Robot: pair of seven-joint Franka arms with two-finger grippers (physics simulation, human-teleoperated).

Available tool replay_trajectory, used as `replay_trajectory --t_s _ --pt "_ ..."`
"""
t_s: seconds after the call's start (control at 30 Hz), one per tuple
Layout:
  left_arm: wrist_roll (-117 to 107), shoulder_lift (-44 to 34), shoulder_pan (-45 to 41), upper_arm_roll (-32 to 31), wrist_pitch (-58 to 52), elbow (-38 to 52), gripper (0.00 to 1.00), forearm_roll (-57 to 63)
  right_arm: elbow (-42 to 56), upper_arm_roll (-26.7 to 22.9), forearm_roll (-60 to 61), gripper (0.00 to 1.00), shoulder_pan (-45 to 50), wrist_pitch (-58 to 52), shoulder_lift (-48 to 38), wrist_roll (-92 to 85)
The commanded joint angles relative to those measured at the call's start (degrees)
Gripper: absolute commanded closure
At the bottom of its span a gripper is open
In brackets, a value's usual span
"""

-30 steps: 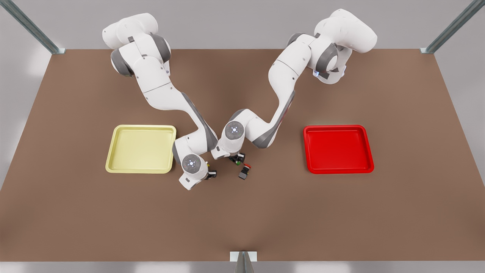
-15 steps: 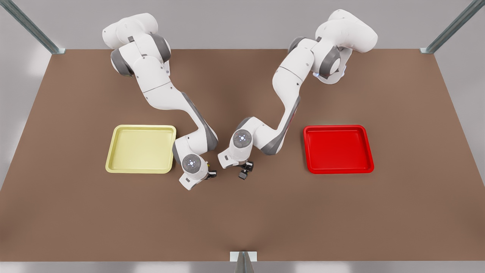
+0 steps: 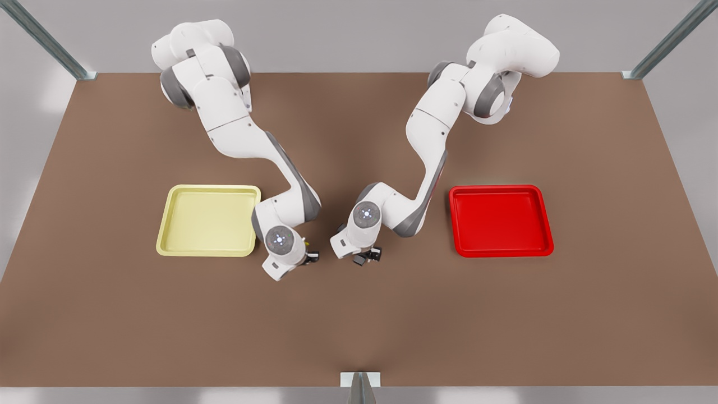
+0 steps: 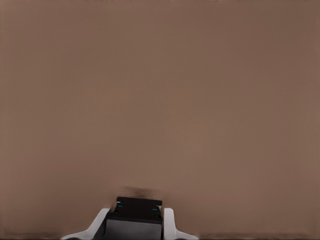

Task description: Place the switches on the corresponding trays according to their colors

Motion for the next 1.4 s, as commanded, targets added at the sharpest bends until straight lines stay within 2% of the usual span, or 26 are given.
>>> replay_trajectory --t_s 0.0,0.1,0.2,0.33,0.4,0.47,0.5,0.63,0.83,1.07,1.27,1.3,1.33,1.37 --pt "-0.01 -0.09 -0.15 0.00 -0.27 0.00 0.00 0.07 -0.01 0.01 -0.69 0.49 -0.09 -1.39 -0.62 0.36" --pt "0.25 -0.01 -0.86 1.50 -0.54 -0.09 0.00 0.07 -2.64 0.01 -0.78 0.49 -1.94 -7.19 -5.80 -4.56" --pt "0.25 -0.01 -1.91 2.29 -1.15 -0.09 0.00 0.07 -12.05 -0.25 -1.31 0.49 -5.19 -6.40 -12.48 -12.73" --pt "0.34 0.26 -2.00 2.29 -1.06 -0.09 0.00 0.07 -23.73 -3.07 -1.40 0.49 -8.61 -6.40 -19.77 -19.68" --pt "0.25 0.78 -2.00 2.38 -0.63 -0.09 0.00 0.07 -33.56 -3.42 -1.49 0.49 -9.32 -3.51 -24.96 -21.17" --pt "-0.36 1.14 -2.44 2.38 -0.54 -0.09 0.00 -0.02 -37.54 -3.42 -1.49 0.49 -9.41 -1.30 -25.23 -21.17" --pt "-0.45 1.22 -2.61 2.38 -0.45 -0.09 0.00 -0.02 -37.36 -3.42 -1.40 0.00 -10.11 -1.30 -24.62 -21.17" --pt "-0.80 1.22 -2.70 2.55 -0.45 0.00 0.00 -1.51 -37.01 -3.51 -1.40 0.00 -10.11 -1.30 -24.35 -21.17" --pt "-0.54 1.22 -3.32 5.98 -0.45 0.00 0.00 -4.15 -36.92 -3.51 -1.49 0.00 -10.11 -1.65 -24.62 -21.17" --pt "-0.63 2.54 -3.85 6.68 -0.27 0.00 0.00 -4.50 -37.19 -3.77 -5.62 0.00 -10.11 2.13 -23.47 -22.76" --pt "-0.27 2.63 -3.93 6.86 0.43 0.00 0.01 -4.94 -37.10 -3.68 -5.62 0.00 -10.02 0.81 -24.88 -22.84" --pt "-0.36 2.89 -3.93 6.86 0.43 0.09 0.04 -4.94 -37.01 -3.68 -5.62 0.00 -10.20 0.81 -25.32 -24.07" --pt "-0.27 2.89 -3.93 6.77 0.43 0.09 0.14 -4.94 -36.92 -3.68 -5.62 0.00 -10.29 0.81 -25.58 -24.43" --pt "-0.10 2.89 -4.02 6.86 0.43 0.09 0.31 -4.94 -36.92 -3.68 -5.70 0.00 -10.37 0.72 -26.55 -24.51"
